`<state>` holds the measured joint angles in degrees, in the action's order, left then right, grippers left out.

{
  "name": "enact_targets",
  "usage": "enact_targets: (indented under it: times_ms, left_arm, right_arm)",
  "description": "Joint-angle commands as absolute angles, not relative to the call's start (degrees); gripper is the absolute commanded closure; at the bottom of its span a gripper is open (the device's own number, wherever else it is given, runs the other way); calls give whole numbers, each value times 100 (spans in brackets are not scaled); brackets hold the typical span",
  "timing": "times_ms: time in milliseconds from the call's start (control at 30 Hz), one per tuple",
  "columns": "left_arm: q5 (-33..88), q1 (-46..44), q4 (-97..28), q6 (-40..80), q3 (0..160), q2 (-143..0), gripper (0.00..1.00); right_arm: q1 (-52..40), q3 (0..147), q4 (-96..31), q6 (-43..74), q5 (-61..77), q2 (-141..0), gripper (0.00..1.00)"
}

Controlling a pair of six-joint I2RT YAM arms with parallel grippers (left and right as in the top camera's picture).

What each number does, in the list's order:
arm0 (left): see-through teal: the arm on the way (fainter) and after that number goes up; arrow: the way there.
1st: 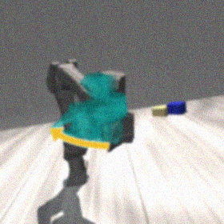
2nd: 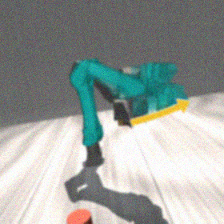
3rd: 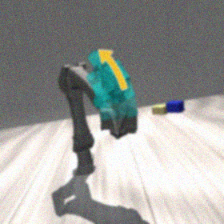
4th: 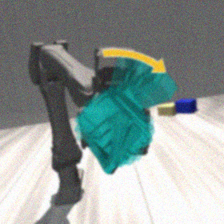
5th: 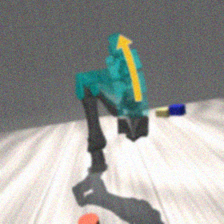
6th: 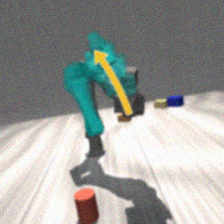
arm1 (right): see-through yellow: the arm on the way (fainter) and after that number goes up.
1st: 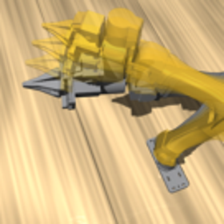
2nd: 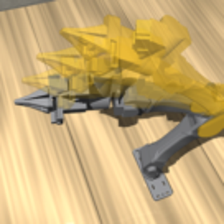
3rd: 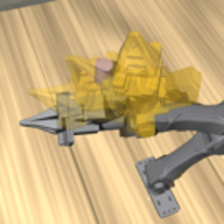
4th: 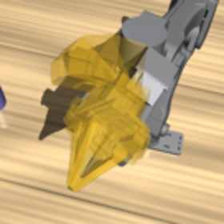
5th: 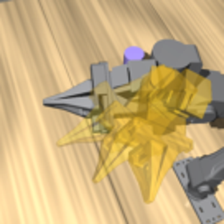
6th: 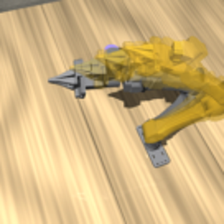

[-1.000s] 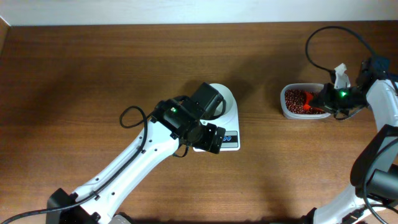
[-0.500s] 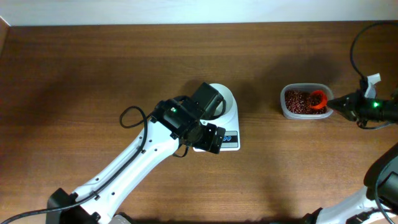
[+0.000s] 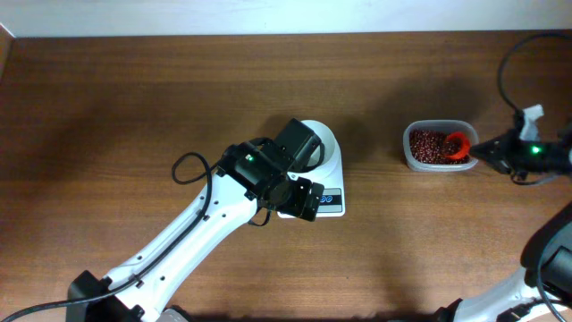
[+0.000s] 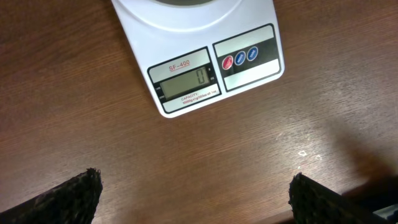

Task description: Scoop item into bowl and weigh 50g on scale

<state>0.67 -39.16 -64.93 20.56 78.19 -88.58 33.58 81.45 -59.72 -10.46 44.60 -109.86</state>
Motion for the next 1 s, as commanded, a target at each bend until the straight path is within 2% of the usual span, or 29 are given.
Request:
enact_targets:
  times_ms: [0, 167, 367, 600, 667, 767, 867, 967]
  left_arm:
    - [110, -3933, -6482, 2003, 7789, -8742, 1]
    - [110, -3933, -6482, 2003, 7789, -8742, 1]
    - [110, -3933, -6482, 2003, 7789, -8742, 1]
    - [110, -3933, -6482, 2003, 7789, -8742, 1]
    - [110, -3933, -6482, 2003, 7789, -8742, 1]
    - [110, -3933, -6482, 2003, 7789, -8742, 1]
    - [110, -3933, -6482, 2003, 7789, -8742, 1]
    - [110, -3933, -6482, 2003, 7789, -8742, 1]
  right_arm:
    - [2869, 8162, -5867, -954, 3586, -11004, 96]
    - [2130, 9067, -6320, -851, 2250, -11004, 95]
    - [1286, 9218, -6318, -805, 996, -11004, 81]
    - [1201, 9198, -6488, -808, 779, -11004, 74]
    - [1201, 9190, -6530, -799, 733, -11004, 65]
    - [1201, 9190, -6331, -661, 510, -11004, 60]
    - [1201, 9358, -6440, -657, 607, -10956, 59]
    - [1203, 9832, -6989, -657, 637, -10534, 50]
